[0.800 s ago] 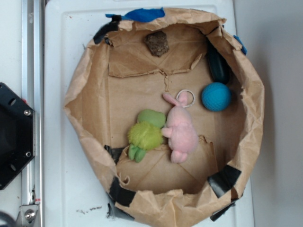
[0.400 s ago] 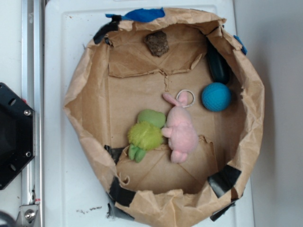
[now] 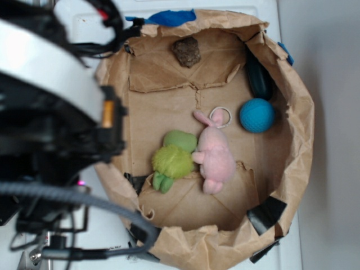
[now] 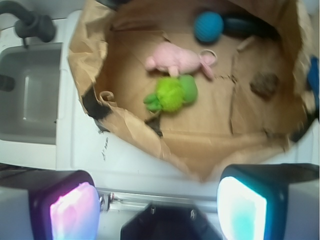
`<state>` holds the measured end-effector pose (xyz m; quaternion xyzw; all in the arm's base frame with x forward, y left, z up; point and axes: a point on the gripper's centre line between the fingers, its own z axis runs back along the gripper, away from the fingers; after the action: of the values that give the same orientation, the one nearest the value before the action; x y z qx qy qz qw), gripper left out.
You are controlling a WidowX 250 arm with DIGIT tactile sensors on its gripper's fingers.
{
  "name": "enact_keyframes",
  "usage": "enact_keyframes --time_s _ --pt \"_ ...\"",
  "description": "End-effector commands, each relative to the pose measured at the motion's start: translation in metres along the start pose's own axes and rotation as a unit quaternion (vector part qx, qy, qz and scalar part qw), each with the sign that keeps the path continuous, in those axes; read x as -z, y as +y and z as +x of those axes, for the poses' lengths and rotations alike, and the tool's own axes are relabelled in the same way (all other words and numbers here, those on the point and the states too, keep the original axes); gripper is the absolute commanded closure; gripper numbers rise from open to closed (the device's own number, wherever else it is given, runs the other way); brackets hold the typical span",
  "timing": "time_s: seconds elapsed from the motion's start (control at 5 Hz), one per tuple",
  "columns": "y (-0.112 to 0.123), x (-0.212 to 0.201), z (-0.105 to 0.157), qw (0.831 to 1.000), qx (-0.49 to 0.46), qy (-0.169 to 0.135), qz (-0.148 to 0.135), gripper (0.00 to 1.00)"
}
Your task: Grab the pink bunny.
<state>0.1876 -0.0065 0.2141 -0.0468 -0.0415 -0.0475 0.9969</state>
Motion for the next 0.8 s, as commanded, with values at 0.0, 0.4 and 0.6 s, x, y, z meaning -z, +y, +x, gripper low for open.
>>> enact_keyframes --time_s 0.0,0.4,0.6 --pt "0.002 0.001 0.018 0.997 0.080 -0.012 -0.020 0.00" --pt "0.002 0.001 0.018 0.997 0.080 -0.012 -0.020 0.00" --pt "0.013 0.020 0.038 0.994 0.108 -0.013 -0.007 0.00"
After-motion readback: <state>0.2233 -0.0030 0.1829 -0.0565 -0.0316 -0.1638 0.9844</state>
